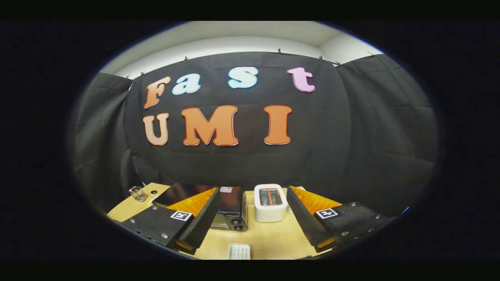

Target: Open the toaster oven, put the food inside, and close the toaster oven door.

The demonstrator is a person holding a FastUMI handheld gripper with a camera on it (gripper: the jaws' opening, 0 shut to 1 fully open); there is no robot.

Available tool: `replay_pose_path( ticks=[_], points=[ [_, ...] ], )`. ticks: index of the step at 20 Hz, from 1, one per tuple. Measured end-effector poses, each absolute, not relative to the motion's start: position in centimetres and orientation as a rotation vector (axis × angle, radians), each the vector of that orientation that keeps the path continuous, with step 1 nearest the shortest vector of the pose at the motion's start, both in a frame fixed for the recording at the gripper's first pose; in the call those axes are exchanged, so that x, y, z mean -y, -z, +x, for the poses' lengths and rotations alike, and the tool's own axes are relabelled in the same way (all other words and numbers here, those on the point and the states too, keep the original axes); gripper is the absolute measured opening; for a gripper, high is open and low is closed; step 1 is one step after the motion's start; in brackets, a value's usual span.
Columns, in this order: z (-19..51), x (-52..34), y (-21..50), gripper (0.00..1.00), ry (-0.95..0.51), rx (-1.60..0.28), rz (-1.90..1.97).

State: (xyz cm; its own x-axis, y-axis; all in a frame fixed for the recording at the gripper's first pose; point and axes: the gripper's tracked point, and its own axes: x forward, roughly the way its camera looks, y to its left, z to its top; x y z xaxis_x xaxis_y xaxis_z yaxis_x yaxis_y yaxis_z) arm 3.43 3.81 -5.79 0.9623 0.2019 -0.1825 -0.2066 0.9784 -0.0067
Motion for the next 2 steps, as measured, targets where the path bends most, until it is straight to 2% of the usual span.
replay_pose_path(
  ticks=[2],
  points=[
    [3.4, -1.9, 4.6, 0.99, -0.197, -0.153, -0.026]
  ],
)
